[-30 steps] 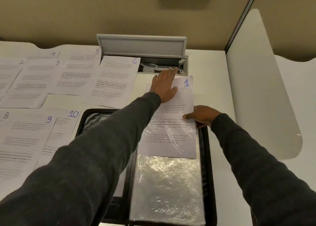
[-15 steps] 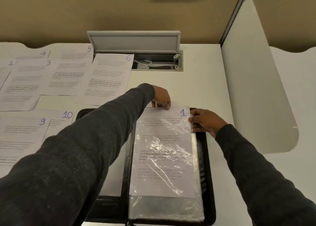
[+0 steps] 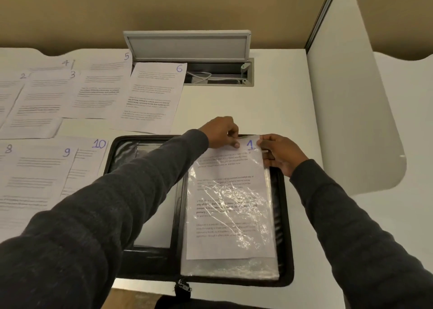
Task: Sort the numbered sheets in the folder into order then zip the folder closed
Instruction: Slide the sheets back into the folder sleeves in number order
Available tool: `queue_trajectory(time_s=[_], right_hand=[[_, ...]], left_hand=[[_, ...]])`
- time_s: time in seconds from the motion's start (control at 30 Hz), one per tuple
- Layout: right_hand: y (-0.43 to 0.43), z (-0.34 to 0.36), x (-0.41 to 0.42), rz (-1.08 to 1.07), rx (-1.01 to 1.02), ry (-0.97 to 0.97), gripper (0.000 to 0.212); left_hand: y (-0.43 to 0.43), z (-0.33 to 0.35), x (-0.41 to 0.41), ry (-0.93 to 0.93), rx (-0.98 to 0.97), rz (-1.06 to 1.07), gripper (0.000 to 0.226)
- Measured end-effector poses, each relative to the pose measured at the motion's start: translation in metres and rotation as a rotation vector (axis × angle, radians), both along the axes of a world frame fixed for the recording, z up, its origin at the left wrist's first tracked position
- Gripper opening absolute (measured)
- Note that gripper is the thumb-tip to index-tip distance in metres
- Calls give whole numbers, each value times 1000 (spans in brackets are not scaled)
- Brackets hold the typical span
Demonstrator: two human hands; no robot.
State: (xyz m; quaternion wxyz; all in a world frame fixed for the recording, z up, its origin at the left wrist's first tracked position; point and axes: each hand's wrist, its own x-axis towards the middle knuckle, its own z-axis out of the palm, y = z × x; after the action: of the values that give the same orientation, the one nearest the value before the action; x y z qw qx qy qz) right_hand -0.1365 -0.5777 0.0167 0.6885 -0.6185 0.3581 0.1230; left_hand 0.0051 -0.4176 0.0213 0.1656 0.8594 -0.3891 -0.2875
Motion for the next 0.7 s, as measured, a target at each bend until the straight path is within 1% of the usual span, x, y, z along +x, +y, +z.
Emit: queue_trajectory(time_s=[0.13,0.37,0.4,0.43,0.5,0.53,0.57,0.6,0.63,0.7], right_hand=[[1,3,-15,15,85,1,18],[10,1,-54,164,96,86,34],[13,1,-59,183,93,100,35],[15,1,-64,205,87,114,36],[19,1,-73,260,59,137,37],[22,2,-76,277,46,142,38],[24,4,-78,284,45,132,38],[27,7,-80,280,61,103,38],[31,10,-80,267,93,62,37],[43,21,-80,223,191,-28,41]], left_hand=[[5,4,-9,38,8,14,17],[14,8,-24,96,-59,126,18],[15,7,-27,63,-68,147,18],[15,6,-31,-20,-73,166,21],[18,6,-42,-259,-87,226,38],[20,8,-50,-335,-112,278,44],[23,13,-59,-353,-148,339,45],[27,19,-68,-315,-183,398,44],[32,25,-78,-227,-206,459,45],[47,41,-100,30,-224,594,59]])
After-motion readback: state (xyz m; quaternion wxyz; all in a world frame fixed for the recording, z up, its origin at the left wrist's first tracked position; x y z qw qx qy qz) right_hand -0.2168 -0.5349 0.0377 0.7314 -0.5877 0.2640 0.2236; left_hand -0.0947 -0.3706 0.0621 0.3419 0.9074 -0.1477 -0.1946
